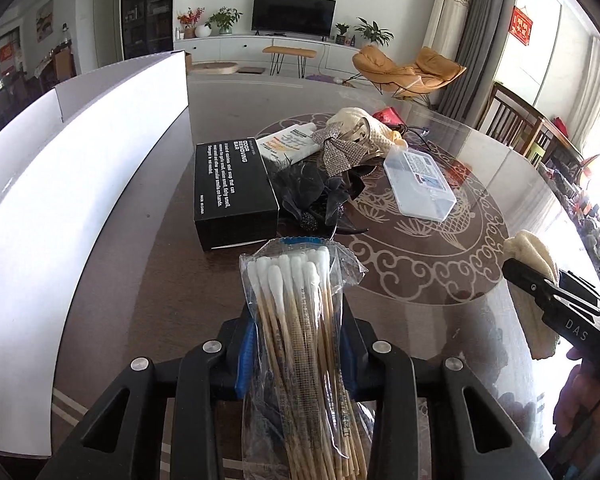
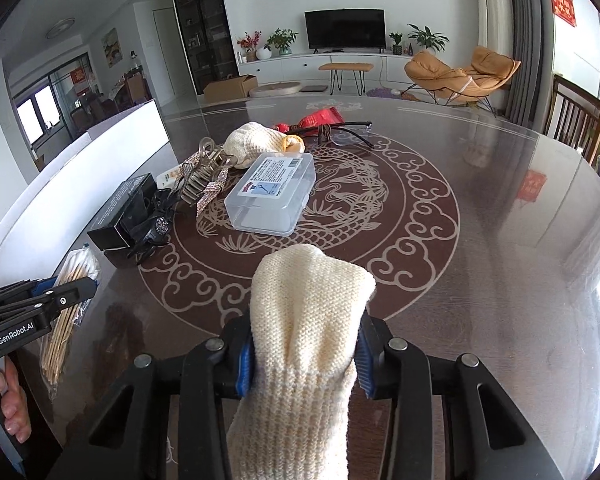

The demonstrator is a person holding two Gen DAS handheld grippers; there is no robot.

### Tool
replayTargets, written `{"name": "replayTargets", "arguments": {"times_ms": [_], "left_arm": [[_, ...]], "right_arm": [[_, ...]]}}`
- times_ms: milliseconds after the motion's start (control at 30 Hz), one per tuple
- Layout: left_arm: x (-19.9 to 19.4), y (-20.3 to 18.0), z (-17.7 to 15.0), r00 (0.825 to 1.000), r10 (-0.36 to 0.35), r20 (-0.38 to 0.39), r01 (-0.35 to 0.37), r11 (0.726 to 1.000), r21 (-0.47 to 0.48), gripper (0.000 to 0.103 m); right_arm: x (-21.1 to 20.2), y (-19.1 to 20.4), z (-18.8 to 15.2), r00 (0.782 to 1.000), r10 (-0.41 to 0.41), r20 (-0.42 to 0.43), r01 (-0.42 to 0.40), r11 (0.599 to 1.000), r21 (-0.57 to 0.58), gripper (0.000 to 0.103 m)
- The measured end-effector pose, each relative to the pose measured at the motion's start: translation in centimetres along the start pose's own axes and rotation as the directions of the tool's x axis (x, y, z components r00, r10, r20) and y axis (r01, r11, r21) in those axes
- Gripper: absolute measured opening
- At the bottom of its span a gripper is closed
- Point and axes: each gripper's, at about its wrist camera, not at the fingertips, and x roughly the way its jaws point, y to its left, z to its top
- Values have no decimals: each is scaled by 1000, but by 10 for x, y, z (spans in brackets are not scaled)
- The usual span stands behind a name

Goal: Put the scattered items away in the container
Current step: 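Carry the swab bag and white knit glove toward the white cardboard container, then open both tools to drop the swab bag and glove into the container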

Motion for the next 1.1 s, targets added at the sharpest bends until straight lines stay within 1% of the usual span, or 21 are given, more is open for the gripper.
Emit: {"name": "replayTargets", "arguments": {"times_ms": [100, 200, 300, 367, 433, 467, 567, 633, 700, 767, 867, 900, 933, 967, 1000, 1033, 1067, 1100], "left_arm": [[-8, 1, -2, 999, -44, -9, 44, 999, -25, 34], [-36, 13, 8, 997, -71, 38, 73, 996, -53, 34], [-73, 50, 27, 993, -42, 107, 53, 993, -103, 34], [-94, 89, 40, 990, 14, 139, 8, 988, -156, 34], [-108, 135, 49, 984, 94, 150, -59, 974, -220, 34], [-112, 159, 51, 981, 132, 143, -92, 963, -254, 34], [-115, 225, 53, 971, 218, 93, -174, 924, -342, 34], [-111, 261, 52, 962, 270, 47, -234, 897, -375, 34], [-105, 290, 49, 956, 293, 3, -267, 875, -403, 34], [-99, 312, 47, 952, 305, -34, -290, 859, -422, 34], [-94, 334, 45, 940, 334, -75, -333, 839, -430, 34], [-93, 338, 45, 935, 343, -87, -346, 834, -430, 34], [-91, 343, 45, 930, 350, -109, -362, 830, -425, 35], [-88, 349, 45, 924, 356, -139, -380, 823, -422, 39], [-87, 354, 44, 917, 363, -165, -398, 815, -420, 44], [-84, 357, 44, 908, 375, -186, -418, 806, -419, 54], [-83, 360, 43, 903, 384, -192, -429, 800, -418, 61], [-84, 361, 42, 903, 388, -187, -430, 800, -419, 64]], "right_arm": [[-2, 5, -7, 999, 24, -27, -24, 1000, -3, 40], [-6, 25, 1, 997, 64, -33, -65, 997, -32, 40], [-12, 68, 29, 992, 128, -19, -130, 985, -111, 40], [-18, 109, 55, 982, 191, 7, -186, 966, -178, 40], [-23, 159, 82, 963, 269, 28, -254, 936, -244, 40], [-25, 186, 94, 950, 311, 33, -291, 917, -275, 40], [-19, 270, 126, 902, 432, 24, -398, 851, -342, 40], [-9, 324, 140, 869, 495, -2, -457, 803, -383, 40], [7, 373, 146, 846, 531, -52, -502, 761, -412, 40], [32, 414, 146, 841, 526, -126, -525, 739, -422, 40], [68, 456, 137, 852, 477, -216, -521, 736, -432, 40], [79, 466, 135, 850, 465, -250, -527, 735, -427, 41], [90, 474, 132, 840, 454, -295, -541, 733, -411, 46], [100, 480, 129, 836, 435, -335, -544, 739, -397, 49], [108, 485, 127, 836, 416, -358, -539, 747, -390, 65], [111, 488, 125, 839, 406, -364, -532, 752, -388, 79], [113, 489, 125, 842, 402, -360, -527, 754, -391, 80], [113, 489, 126, 842, 407, -353, -528, 754, -391, 80]]}}
